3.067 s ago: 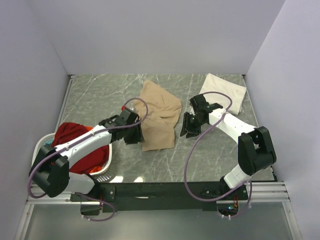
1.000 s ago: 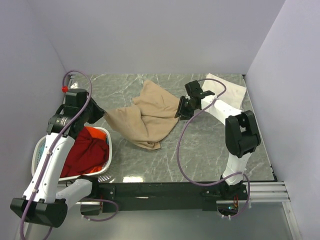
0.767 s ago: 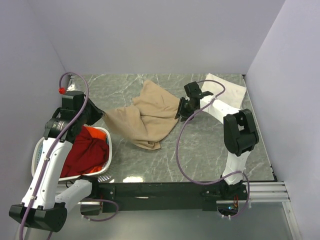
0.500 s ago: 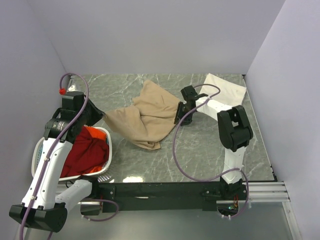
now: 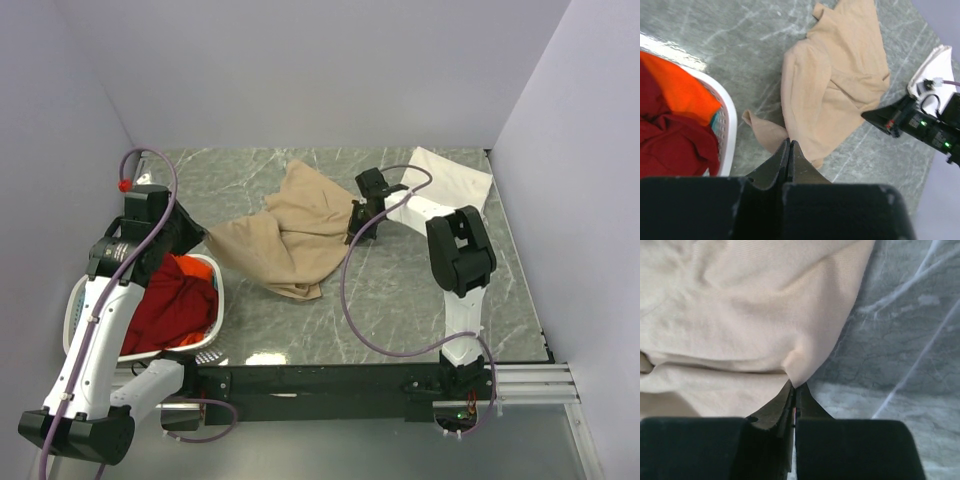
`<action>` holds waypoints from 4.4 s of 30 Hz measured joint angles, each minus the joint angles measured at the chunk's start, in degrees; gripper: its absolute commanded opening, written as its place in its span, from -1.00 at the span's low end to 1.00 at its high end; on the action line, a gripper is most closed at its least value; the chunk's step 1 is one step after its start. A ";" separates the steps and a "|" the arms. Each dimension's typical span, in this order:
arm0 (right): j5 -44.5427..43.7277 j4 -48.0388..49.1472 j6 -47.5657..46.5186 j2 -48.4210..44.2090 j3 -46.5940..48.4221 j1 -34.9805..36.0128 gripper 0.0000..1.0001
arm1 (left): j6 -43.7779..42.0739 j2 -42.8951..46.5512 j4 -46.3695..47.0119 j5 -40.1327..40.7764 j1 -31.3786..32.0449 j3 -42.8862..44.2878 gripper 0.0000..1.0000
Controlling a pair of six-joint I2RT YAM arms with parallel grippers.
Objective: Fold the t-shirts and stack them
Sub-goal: Flatten the tshirt out
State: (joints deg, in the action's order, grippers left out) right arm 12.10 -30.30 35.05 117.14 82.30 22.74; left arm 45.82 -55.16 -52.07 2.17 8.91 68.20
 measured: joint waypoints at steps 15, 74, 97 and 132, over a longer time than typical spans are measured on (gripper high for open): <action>-7.34 -10.40 -3.52 -35.12 18.21 -1.79 -1.00 | 5.20 8.57 -0.81 13.35 -0.63 4.20 -0.99; -5.16 1.29 -8.17 -23.21 -27.10 -1.03 -0.32 | 6.19 7.13 11.10 9.38 -0.74 -13.88 -0.99; -5.05 2.86 -8.85 -19.69 -25.92 -0.81 -0.33 | 6.10 7.34 10.84 9.40 -0.74 -14.58 -0.99; -3.23 -14.27 -7.91 -26.80 0.83 -3.10 -1.00 | 4.09 -4.04 12.04 5.46 -2.34 -6.34 -0.99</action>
State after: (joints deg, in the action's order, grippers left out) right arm 8.86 -44.58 27.14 90.35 83.13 19.64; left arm 49.91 -59.20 -40.03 7.64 6.57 61.87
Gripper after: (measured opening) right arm 0.007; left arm 0.012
